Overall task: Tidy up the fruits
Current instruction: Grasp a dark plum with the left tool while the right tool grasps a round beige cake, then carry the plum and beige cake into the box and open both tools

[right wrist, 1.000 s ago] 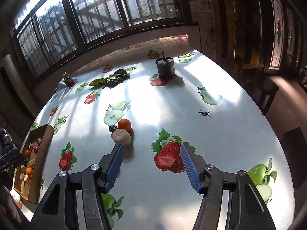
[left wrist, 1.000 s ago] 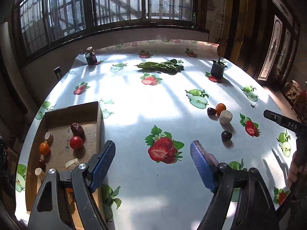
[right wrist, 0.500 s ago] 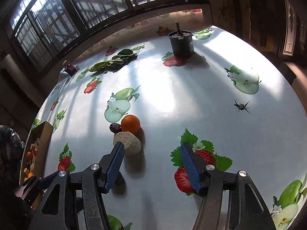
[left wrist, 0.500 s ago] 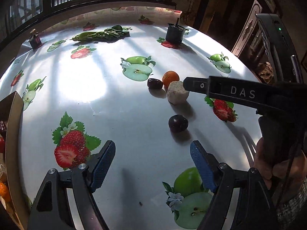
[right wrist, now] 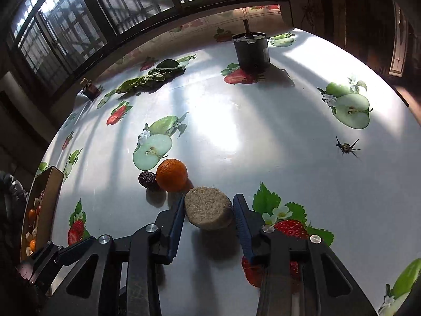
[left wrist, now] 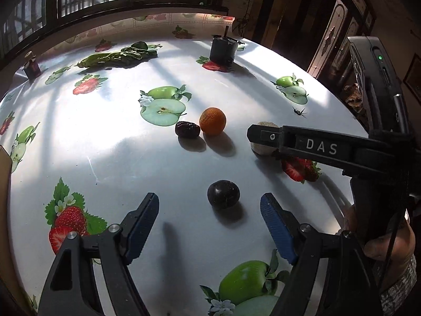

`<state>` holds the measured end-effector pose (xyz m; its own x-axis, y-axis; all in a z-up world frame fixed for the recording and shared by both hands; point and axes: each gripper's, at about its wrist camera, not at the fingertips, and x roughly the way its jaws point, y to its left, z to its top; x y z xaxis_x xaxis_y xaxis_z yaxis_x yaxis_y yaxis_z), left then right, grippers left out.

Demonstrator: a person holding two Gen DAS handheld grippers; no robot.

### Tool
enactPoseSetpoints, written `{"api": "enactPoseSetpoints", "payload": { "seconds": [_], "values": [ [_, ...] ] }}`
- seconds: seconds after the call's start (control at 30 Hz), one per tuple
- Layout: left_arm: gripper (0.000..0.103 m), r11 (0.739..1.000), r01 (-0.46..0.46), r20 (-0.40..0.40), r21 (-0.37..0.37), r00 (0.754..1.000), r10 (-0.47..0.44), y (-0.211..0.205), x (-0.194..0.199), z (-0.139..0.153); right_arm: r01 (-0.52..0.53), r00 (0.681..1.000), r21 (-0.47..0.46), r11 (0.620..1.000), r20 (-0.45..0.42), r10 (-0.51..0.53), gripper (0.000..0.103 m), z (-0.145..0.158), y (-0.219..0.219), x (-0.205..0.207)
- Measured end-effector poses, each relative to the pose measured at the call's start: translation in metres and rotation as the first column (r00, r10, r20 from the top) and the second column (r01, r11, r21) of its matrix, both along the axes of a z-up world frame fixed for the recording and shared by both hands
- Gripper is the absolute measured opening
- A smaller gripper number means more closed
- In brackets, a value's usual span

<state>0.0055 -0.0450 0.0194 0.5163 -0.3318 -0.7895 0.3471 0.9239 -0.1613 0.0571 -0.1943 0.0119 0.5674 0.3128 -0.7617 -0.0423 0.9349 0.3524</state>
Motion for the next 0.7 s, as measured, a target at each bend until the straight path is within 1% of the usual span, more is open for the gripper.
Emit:
{"api": "enactPoseSetpoints", "payload": {
  "seconds": [0.1, 0.13, 0.17, 0.23, 0.27, 0.3, 0.33, 0.43, 0.57, 0.7],
  "values": [
    [0.074, 1.0, 0.025, -0.014, 0.004, 1.0, -0.025, -0.013, 0.005, -0.008, 0.019, 1.0, 0.054, 0.998, -0.006, -0.019, 0.04, -0.002, -0.013, -0.003],
    [0.072, 0.999, 0.029, -0.01, 0.015, 1.0, -0.029, -0.017, 0.005, -0.009, 0.02, 1.0, 0.064, 0.998, -0.006, -0.02, 0.04, -0.002, -0.014, -0.003],
    [0.069, 0.999, 0.032, 0.014, 0.037, 0.999, -0.032, -0.021, 0.003, -0.01, 0.022, 1.0, 0.065, 0.998, -0.006, -0.021, 0.04, -0.002, -0.014, -0.003],
    [0.048, 0.997, 0.032, 0.043, 0.074, 0.998, -0.035, -0.025, 0.0, -0.01, 0.022, 1.0, 0.058, 0.998, -0.005, -0.021, 0.04, -0.002, -0.012, -0.002],
    [0.04, 0.996, 0.028, 0.058, 0.089, 0.998, -0.033, -0.026, -0.002, -0.011, 0.022, 1.0, 0.055, 0.998, -0.005, -0.022, 0.04, -0.002, -0.012, -0.002],
    [0.028, 0.994, 0.021, 0.071, 0.103, 0.997, -0.028, -0.025, -0.002, -0.011, 0.022, 1.0, 0.052, 0.998, -0.006, -0.022, 0.04, -0.002, -0.011, -0.002],
    [0.024, 0.994, 0.015, 0.075, 0.106, 0.997, -0.023, -0.024, -0.002, -0.011, 0.022, 1.0, 0.047, 0.999, -0.006, -0.022, 0.04, -0.002, -0.01, -0.002],
    [0.023, 0.998, 0.008, 0.052, 0.06, 0.999, -0.011, -0.016, 0.001, -0.01, 0.023, 1.0, 0.034, 0.999, -0.001, -0.023, 0.04, -0.002, -0.009, -0.003],
    [0.023, 0.999, -0.024, 0.04, 0.042, 0.999, 0.023, -0.004, -0.002, -0.005, 0.049, 0.999, 0.01, 0.999, 0.018, -0.049, 0.04, -0.001, -0.008, -0.006],
    [0.023, 0.998, -0.06, 0.062, 0.003, 0.996, 0.06, 0.019, -0.019, 0.013, 0.073, 0.996, 0.015, 0.997, 0.039, -0.074, 0.04, 0.0, -0.011, -0.01]
  ]
}}
